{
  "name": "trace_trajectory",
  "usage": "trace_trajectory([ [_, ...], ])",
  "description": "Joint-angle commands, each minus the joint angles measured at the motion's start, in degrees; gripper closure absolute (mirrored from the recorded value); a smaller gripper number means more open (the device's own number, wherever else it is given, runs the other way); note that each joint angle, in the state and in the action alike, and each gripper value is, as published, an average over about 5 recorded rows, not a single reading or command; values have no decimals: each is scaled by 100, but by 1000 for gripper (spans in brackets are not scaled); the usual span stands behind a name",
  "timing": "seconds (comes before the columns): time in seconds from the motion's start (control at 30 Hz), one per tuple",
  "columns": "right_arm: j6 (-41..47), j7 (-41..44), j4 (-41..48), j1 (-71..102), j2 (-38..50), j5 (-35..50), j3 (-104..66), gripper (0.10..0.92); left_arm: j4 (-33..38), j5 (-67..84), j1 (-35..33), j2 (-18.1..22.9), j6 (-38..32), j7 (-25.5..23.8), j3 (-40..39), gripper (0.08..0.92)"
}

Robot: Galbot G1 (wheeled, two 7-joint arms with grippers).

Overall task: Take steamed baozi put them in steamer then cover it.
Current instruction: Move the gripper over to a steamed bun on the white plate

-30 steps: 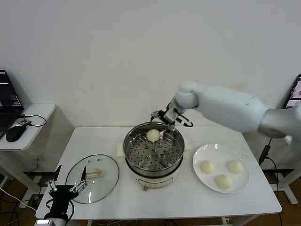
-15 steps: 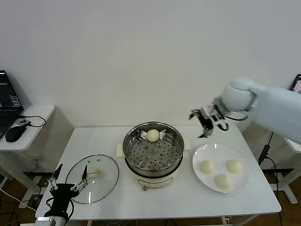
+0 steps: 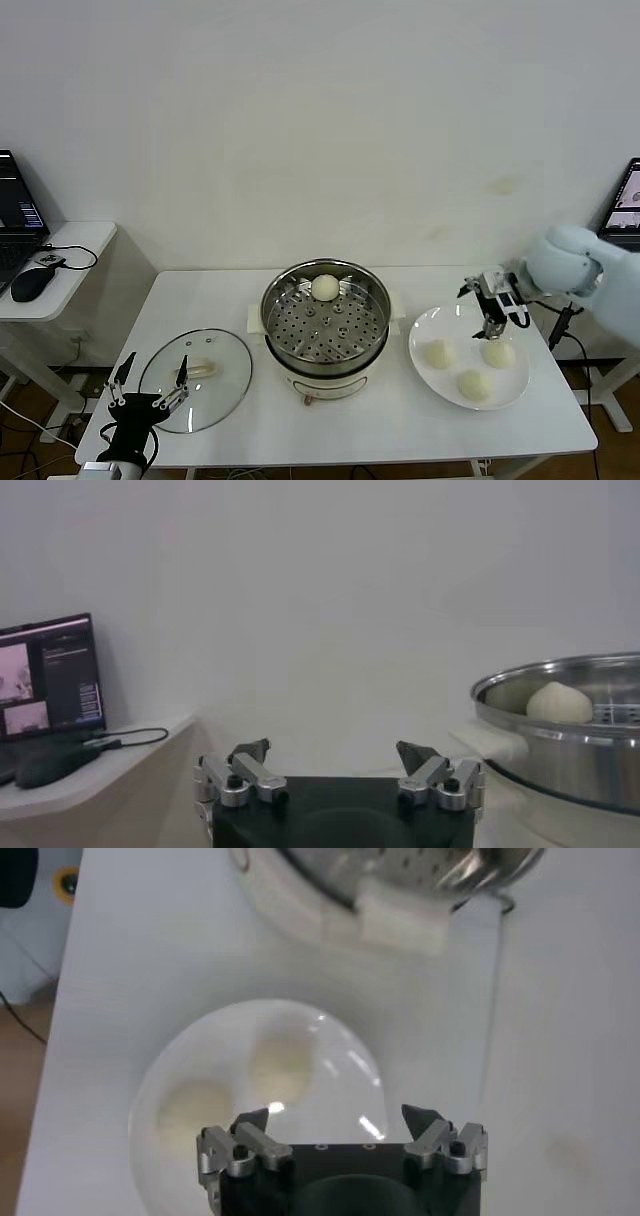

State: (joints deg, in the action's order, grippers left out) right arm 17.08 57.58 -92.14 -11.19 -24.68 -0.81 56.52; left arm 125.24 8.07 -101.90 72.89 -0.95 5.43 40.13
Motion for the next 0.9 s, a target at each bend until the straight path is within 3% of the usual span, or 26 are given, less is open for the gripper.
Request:
trace_trajectory([
  [0.03, -86, 11, 734, 1617, -272, -480, -972, 203, -4, -7, -5, -3, 14, -3, 15, 177],
  [0.9, -243, -295, 1839, 1943, -1669, -621, -1318, 212, -70, -2, -33, 30, -8, -22, 174, 177],
])
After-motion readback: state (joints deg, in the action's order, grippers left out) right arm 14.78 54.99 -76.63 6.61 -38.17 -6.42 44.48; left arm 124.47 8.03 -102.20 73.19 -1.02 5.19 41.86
